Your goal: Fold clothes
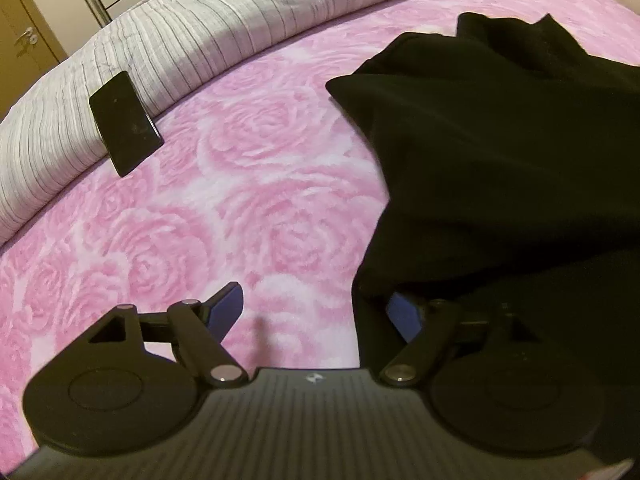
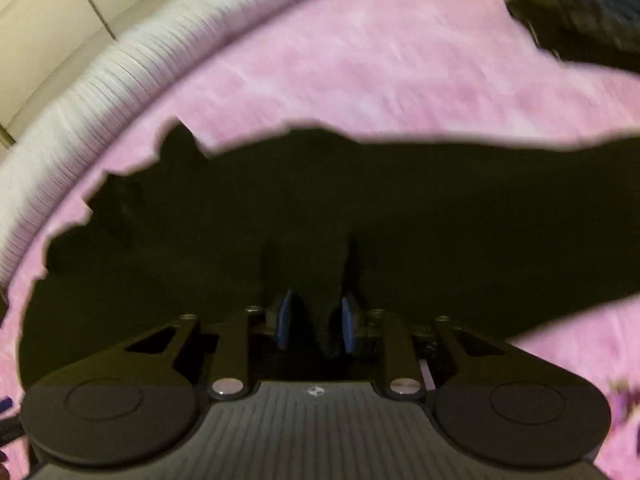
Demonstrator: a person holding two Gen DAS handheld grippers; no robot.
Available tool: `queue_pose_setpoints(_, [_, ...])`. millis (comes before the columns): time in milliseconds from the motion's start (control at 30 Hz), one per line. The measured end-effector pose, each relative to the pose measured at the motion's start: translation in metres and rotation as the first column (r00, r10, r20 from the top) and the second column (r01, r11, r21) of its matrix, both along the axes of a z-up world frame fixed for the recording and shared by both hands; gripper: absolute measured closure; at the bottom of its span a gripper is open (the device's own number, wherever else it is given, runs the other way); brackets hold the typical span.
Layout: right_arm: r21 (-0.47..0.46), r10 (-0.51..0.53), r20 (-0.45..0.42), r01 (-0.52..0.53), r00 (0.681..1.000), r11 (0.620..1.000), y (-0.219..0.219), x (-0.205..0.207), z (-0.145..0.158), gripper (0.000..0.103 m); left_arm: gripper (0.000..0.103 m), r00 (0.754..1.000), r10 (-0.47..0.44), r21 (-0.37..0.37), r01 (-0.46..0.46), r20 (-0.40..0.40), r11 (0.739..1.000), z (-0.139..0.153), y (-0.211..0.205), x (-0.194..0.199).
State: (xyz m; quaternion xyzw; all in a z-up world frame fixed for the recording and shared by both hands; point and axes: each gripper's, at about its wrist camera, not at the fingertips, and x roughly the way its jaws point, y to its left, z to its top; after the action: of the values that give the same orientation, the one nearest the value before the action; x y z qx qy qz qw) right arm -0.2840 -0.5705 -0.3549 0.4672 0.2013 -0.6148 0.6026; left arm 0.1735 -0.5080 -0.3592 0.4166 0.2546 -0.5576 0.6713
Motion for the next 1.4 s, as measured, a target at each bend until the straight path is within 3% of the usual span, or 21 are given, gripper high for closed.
queue_pose_setpoints(367, [0.013,-0.083,0.062,0.082,0.995,0.997,0.032,-0.015,0.026,0.057,0.028,0.999,0.018,-0.019,-0.019,-0.043,1.000,0.058,0.057,-0.035])
queue_pose_setpoints(600, [0.047,-0.196,0.063,0.194,0.979,0.980,0.105,-0.056,0.055,0.052,0.027,0.994,-0.104,-0.059,0.102,-0.044,0.993,0.102,0.084,-0.090])
queue_pose_setpoints(667, [0.043,-0.260,0.055,0.258,0.964,0.965,0.135,-0.076,0.070,0.051,0.026,0.988,-0.145,-0.071,0.141,-0.048,0.987,0.111,0.090,-0.108])
queue_pose_setpoints(800, [0.013,-0.370,0.025,0.370,0.929,0.929,0.187,-0.119,0.103,0.037,0.023,0.971,-0.219,-0.090,0.211,-0.093,0.973,0.123,0.096,-0.152])
queue_pose_setpoints(967, [-0.014,-0.483,0.019,0.483,0.876,0.875,0.223,-0.193,0.120,0.036,0.020,0.940,-0.321,-0.099,0.311,-0.114,0.945,0.133,0.090,-0.225])
queue_pose_setpoints(1100, [-0.038,-0.554,0.079,0.558,0.829,0.829,0.223,-0.259,0.106,0.036,0.016,0.933,-0.345,-0.088,0.338,-0.098,0.937,0.133,0.072,-0.286])
queue_pose_setpoints(1200, [-0.034,-0.557,0.112,0.563,0.823,0.826,0.202,-0.310,0.080,0.037,0.013,0.942,-0.323,-0.070,0.318,-0.086,0.945,0.127,0.053,-0.330])
queue_pose_setpoints(1267, [-0.018,-0.560,0.130,0.566,0.818,0.824,0.184,-0.343,0.055,0.037,0.013,0.951,-0.290,-0.048,0.286,-0.104,0.957,0.120,0.039,-0.354])
queue_pose_setpoints(1400, [0.015,-0.598,0.223,0.610,0.770,0.792,0.158,-0.395,-0.001,0.041,0.013,0.964,-0.253,0.007,0.254,-0.087,0.967,0.105,0.017,-0.398])
